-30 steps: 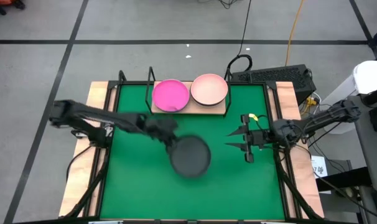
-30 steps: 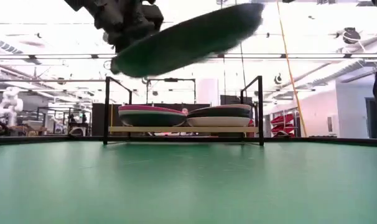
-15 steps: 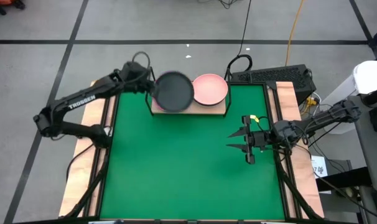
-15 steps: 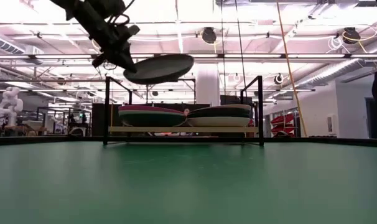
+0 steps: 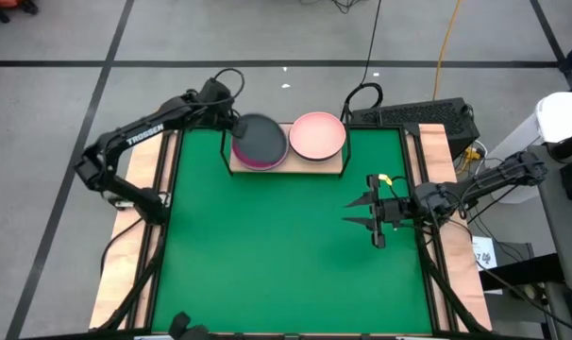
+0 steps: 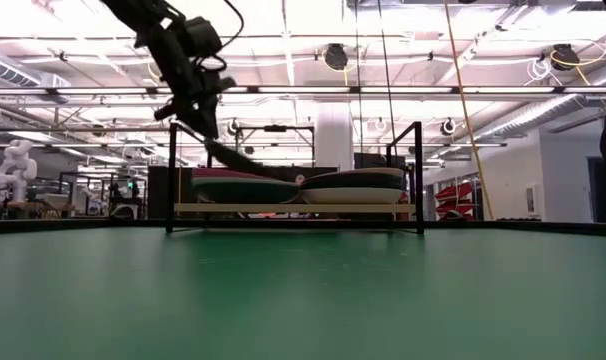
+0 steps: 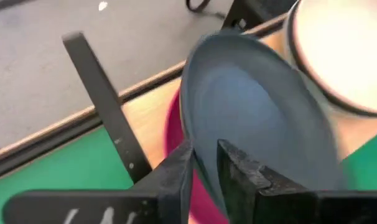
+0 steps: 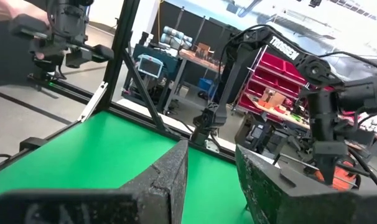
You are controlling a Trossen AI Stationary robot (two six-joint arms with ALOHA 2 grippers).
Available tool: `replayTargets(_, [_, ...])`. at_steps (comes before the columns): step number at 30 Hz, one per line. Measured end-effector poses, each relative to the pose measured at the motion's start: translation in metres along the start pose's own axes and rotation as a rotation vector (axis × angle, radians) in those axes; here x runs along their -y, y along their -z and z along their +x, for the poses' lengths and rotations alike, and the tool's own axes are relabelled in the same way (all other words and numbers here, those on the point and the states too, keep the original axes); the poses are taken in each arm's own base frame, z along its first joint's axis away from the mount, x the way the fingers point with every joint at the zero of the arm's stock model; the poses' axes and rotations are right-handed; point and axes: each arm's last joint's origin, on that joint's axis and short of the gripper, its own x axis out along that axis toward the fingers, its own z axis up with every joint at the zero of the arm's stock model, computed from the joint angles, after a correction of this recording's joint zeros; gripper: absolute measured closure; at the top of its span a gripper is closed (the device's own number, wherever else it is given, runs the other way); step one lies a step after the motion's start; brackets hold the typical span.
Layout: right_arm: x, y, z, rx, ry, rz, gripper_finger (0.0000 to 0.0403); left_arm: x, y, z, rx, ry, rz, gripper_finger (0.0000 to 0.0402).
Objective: Place and stack plates onto a shelf
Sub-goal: Stack the black plate on top of the pink plate on the shelf, then return to Home Position
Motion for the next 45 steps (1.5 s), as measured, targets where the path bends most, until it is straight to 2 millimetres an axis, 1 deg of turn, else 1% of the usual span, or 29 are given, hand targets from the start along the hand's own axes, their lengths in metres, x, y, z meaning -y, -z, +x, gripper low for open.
replayTargets(3, [0.0, 0.0, 0.0, -0.003, -0.001, -0.001, 0.0287, 0.0, 0.0, 0.008, -0.019, -0.017, 0.007, 0.0315])
replayTargets(6, [0.0, 0.0, 0.0, -0.003, -0.001, -0.001, 0.0287, 0.0, 0.0, 0.01, -0.02, -0.018, 0.012, 0.031])
replayTargets(8, [0.0, 0.0, 0.0, -0.004, -0.001, 0.0, 0.0287, 0.001, -0.001, 0.008, -0.013, -0.007, 0.025, 0.0309])
replayTargets(10, [0.0, 0.001, 0.0, -0.006, -0.002, -0.001, 0.0287, 0.002, -0.006, -0.001, 0.01, 0.004, 0.067, 0.0308])
replayTargets(12, [0.0, 0.001, 0.0, -0.013, -0.005, -0.003, 0.0287, 0.004, -0.012, -0.019, 0.071, 0.02, 0.103, 0.0308])
replayTargets(15, [0.0, 0.001, -0.003, -0.022, -0.008, -0.004, 0.0287, 0.012, -0.016, -0.048, 0.168, 0.054, 0.161, 0.0308])
replayTargets(19, [0.004, -0.002, -0.015, -0.022, -0.01, 0.032, 0.0287, 0.026, -0.009, -0.096, 0.343, 0.134, 0.257, 0.0308])
replayTargets(21, [0.007, -0.004, -0.022, -0.017, -0.008, 0.054, 0.0287, 0.031, 0.001, -0.118, 0.426, 0.175, 0.32, 0.0307])
replayTargets(23, [0.009, -0.005, -0.03, -0.019, -0.01, 0.065, 0.0287, 0.036, 0.014, -0.134, 0.503, 0.219, 0.376, 0.0307])
replayTargets(26, [0.011, -0.005, -0.04, -0.035, -0.017, 0.055, 0.0287, 0.04, 0.036, -0.154, 0.613, 0.305, 0.416, 0.0307])
replayTargets(29, [0.015, -0.005, -0.054, -0.035, -0.009, 0.05, 0.0287, 0.036, 0.062, -0.167, 0.689, 0.381, 0.429, 0.0307])
replayTargets(33, [0.021, -0.009, -0.073, 0.016, 0.022, 0.09, 0.0287, 0.029, 0.098, -0.171, 0.762, 0.506, 0.421, 0.0307])
replayTargets(35, [0.021, -0.004, -0.079, 0.051, 0.036, 0.099, 0.0287, 0.025, 0.113, -0.169, 0.816, 0.562, 0.409, 0.0307])
replayTargets(36, [0.019, 0.001, -0.082, 0.051, 0.037, 0.091, 0.0287, 0.023, 0.12, -0.168, 0.837, 0.582, 0.408, 0.0307])
replayTargets(38, [0.017, 0.011, -0.085, 0.06, 0.05, 0.074, 0.0287, 0.019, 0.133, -0.162, 0.858, 0.615, 0.412, 0.0307])
replayTargets(42, [0.016, 0.024, -0.094, 0.119, 0.123, 0.085, 0.029, 0.013, 0.154, -0.146, 0.871, 0.624, 0.397, 0.0307])
replayTargets(45, [0.014, 0.031, -0.099, 0.142, 0.127, 0.093, 0.0306, 0.009, 0.166, -0.133, 0.877, 0.63, 0.378, 0.0307])
